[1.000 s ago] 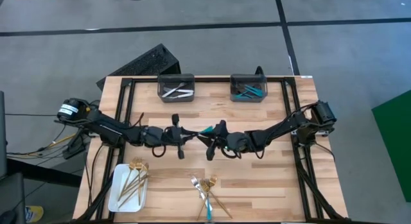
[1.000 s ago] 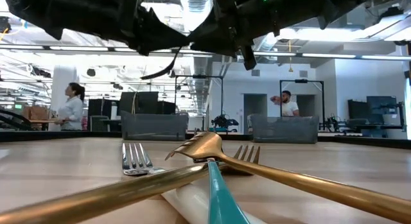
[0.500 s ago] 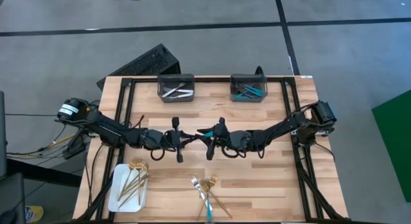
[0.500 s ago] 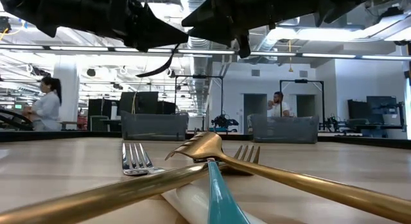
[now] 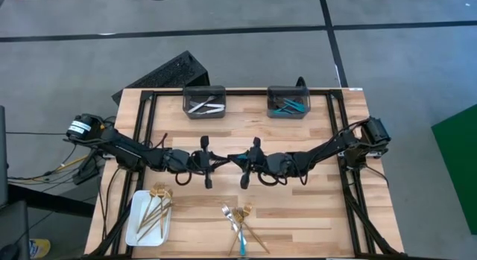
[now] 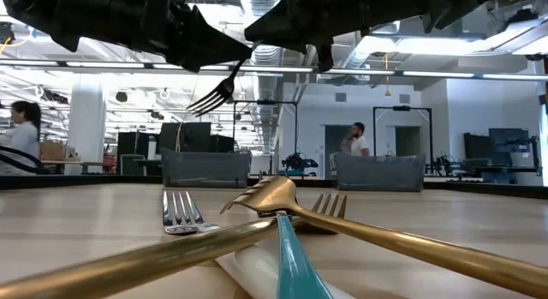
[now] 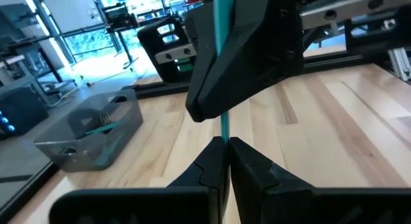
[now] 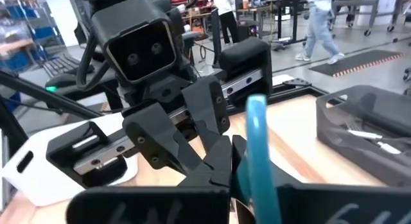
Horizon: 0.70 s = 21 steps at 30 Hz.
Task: Sort silverware by color (type)
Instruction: Put the blue fork into the right black bin
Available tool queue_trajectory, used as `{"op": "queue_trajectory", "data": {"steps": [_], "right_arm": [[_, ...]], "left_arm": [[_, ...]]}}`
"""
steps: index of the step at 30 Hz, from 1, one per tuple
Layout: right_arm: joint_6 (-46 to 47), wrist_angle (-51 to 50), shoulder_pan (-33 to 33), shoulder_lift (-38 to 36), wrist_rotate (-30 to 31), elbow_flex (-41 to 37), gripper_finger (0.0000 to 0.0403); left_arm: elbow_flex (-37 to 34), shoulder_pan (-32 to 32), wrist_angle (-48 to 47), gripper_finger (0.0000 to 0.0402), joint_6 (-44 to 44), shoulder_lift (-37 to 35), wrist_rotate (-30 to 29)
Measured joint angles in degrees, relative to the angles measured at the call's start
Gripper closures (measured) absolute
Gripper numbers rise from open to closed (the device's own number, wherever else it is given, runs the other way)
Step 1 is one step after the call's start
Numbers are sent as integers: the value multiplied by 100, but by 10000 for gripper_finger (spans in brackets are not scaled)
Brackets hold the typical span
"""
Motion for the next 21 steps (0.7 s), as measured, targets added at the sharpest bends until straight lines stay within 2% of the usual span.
{"op": "queue_trajectory", "data": {"steps": [3, 5, 9, 13, 16, 21], "right_arm": [[-381, -61, -21, -42, 7, 0, 390], [-694, -485, -64, -179, 157, 45, 390], [-866, -2501, -320, -682, 1025, 418, 390], [-895, -4690, -661, -1100, 1463, 892, 390], [-1156, -5975, -1121, -1345, 1508, 1227, 390], [-1590, -7329, -2177, -1440, 1452, 1707, 390]], "left_arm": [[5, 0, -71, 388, -130, -1, -45], [9, 0, -241, 379, -149, -7, -102], [7, -28, -888, 353, -488, -4, -197], [7, -11, -1453, 331, -788, -4, -236], [4, -20, -1775, 323, -956, -4, -227], [4, -9, -1933, 323, -1091, -4, -170]]}}
